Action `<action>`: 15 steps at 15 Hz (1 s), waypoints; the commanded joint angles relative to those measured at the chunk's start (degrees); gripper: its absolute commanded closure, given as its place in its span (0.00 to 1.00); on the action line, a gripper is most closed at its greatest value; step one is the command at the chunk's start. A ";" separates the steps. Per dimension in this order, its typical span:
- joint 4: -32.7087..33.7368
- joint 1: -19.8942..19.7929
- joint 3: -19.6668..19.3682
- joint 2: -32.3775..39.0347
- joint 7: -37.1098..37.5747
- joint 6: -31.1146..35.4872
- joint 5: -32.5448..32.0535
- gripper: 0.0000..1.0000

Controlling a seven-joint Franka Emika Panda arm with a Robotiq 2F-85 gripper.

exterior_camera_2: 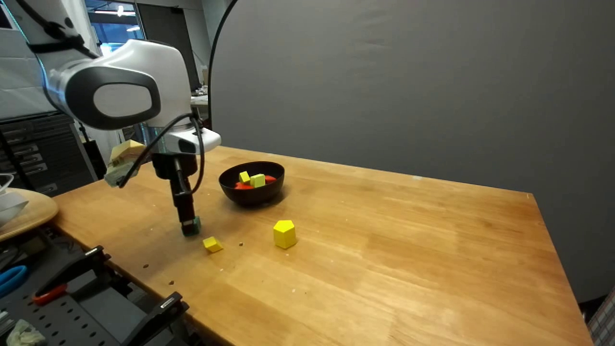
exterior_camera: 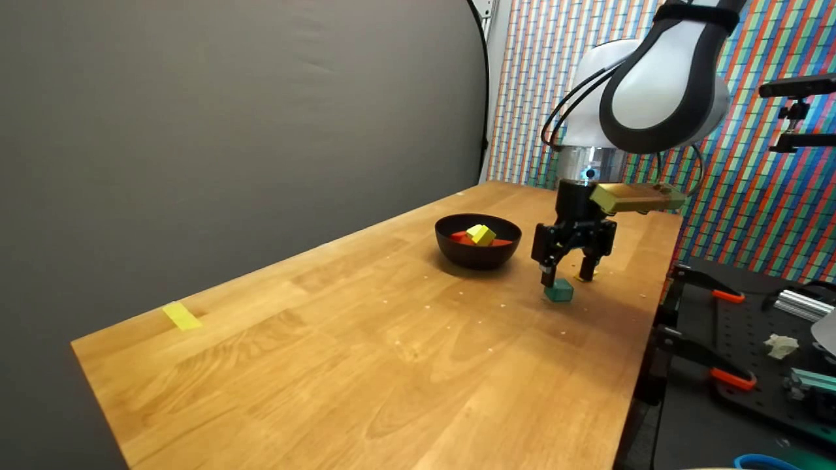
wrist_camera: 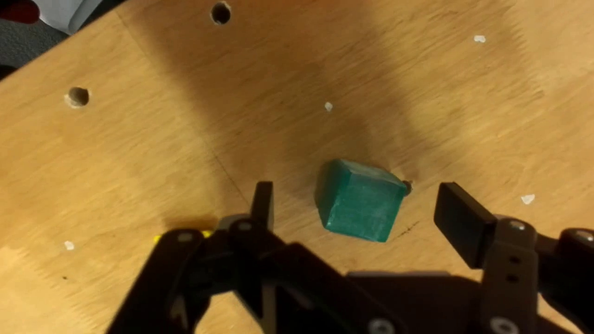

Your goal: Put all the toy blocks into the bowl.

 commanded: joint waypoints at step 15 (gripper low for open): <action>-3.52 15.92 -20.06 -9.91 11.43 11.66 -28.49 0.87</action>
